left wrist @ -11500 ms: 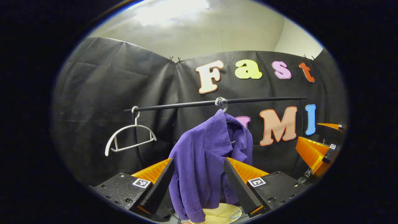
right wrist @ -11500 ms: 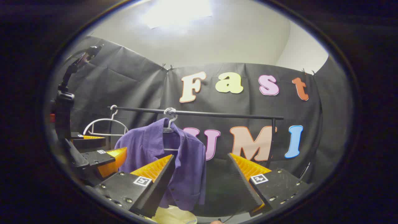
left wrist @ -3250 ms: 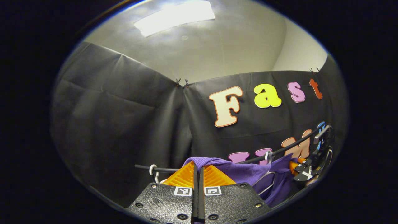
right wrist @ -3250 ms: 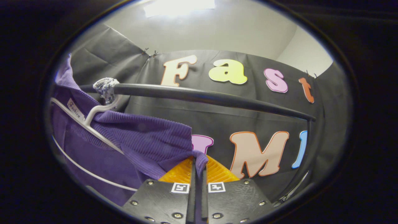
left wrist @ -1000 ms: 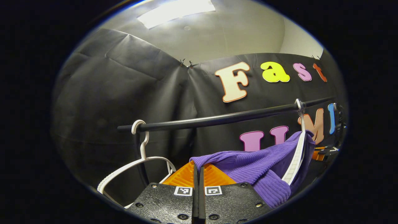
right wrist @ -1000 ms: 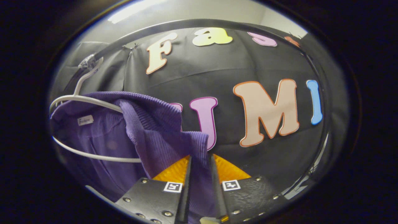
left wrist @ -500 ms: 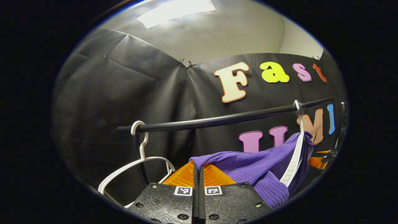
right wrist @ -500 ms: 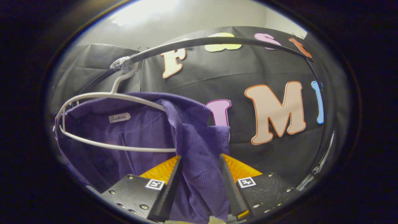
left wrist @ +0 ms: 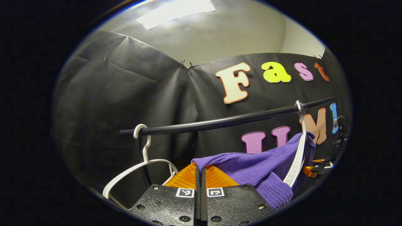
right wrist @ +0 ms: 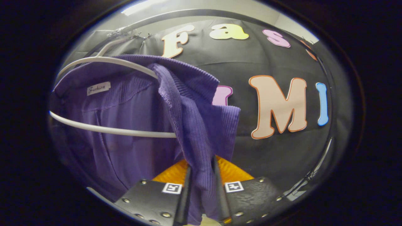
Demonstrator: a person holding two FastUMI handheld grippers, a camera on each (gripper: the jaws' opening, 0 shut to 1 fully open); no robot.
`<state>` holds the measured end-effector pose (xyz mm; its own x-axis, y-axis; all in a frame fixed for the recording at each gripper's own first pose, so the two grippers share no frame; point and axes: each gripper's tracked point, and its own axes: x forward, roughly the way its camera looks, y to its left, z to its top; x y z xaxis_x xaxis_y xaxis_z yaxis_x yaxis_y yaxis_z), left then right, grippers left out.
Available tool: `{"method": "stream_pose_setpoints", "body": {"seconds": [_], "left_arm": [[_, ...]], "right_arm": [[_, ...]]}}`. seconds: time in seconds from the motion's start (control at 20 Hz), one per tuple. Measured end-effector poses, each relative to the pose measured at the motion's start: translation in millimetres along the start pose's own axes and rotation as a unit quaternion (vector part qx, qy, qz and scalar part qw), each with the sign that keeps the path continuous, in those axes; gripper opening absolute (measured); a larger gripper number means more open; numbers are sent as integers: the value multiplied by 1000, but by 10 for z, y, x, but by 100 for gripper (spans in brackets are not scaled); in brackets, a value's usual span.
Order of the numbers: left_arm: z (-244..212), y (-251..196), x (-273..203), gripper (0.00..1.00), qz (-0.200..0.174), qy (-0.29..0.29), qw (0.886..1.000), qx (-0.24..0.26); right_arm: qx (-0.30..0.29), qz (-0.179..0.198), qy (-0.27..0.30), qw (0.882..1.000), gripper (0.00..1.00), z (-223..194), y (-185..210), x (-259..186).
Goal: Grasp the clothes on the hanger with both hands and then place them into the laundry hamper below.
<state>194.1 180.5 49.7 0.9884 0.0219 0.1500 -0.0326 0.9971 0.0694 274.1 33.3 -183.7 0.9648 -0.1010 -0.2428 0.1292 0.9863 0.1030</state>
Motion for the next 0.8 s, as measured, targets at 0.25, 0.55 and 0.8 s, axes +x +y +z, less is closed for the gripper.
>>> {"method": "stream_pose_setpoints", "body": {"seconds": [0.25,0.55,0.8], "left_arm": [[55,-1,7,2,-4,-6,1000,3],[182,-15,18,0,-12,-22,1000,5],[278,3,65,0,-19,-31,999,1]], "right_arm": [[-4,-37,-32,999,14,277,-284,26],[-6,-51,-64,997,15,685,-543,243],[-20,-37,-81,996,14,867,-588,510]]}}
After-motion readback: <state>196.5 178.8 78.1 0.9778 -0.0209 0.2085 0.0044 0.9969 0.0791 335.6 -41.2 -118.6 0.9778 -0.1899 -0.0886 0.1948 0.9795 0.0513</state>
